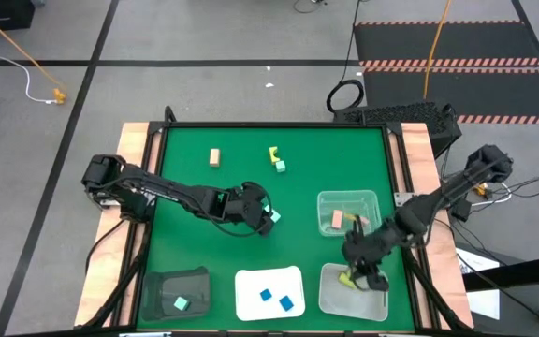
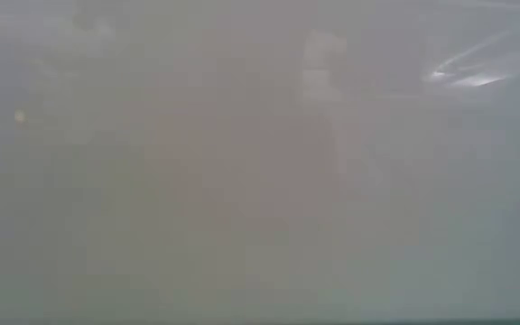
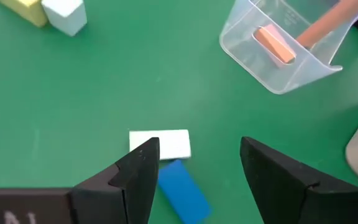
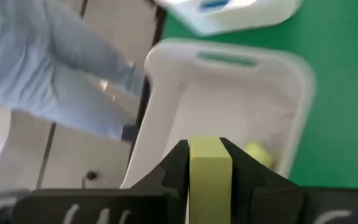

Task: Sort & place blocks by color
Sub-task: Put the bottom green block into the gray bin, then put the blue block into the white bin

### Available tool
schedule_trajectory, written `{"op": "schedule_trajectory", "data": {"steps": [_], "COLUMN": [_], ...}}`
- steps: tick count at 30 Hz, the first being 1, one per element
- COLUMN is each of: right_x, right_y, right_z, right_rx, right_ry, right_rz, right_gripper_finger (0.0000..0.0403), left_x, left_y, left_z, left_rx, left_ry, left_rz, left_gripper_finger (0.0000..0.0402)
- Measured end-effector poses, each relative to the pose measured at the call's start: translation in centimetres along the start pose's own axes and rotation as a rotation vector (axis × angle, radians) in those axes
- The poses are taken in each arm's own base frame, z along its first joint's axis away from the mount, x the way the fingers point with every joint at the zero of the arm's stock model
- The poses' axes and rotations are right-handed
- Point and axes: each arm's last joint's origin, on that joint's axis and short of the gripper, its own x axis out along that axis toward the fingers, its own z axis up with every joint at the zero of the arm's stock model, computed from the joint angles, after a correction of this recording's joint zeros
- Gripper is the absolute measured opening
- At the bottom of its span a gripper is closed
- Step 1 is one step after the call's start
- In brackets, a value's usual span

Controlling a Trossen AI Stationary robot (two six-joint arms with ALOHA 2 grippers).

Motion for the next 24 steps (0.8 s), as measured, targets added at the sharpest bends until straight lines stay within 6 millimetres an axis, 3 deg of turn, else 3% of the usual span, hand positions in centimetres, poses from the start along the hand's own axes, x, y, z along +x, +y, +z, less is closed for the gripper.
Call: {"op": "schedule_trajectory", "data": {"steps": [9,14,19,24], "right_x": [2.1,2.7,3.0,3.0], "right_y": [1.8,2.0,2.0,2.0], "right_z": [-1.3,-1.6,-1.6,-1.5], "right_rx": [-0.069,-0.061,-0.009,-0.074], "right_ry": [0.037,0.037,-0.016,-0.069], "right_rz": [0.073,0.049,-0.028,-0.074], "right_gripper_finger": [0.005,0.0059,0.0091,0.0142], "left_x": [-0.2,0.8,2.1,2.4], "left_y": [-1.0,-1.3,-2.2,-3.0], "left_z": [-1.4,-2.5,-4.2,-5.3], "left_rx": [-0.111,-0.193,-0.269,-0.296], "left_ry": [0.025,0.045,0.08,0.094], "left_rz": [-0.017,-0.006,-0.025,-0.048], "left_gripper_finger": [0.0225,0.0225,0.0225,0.0225]}}
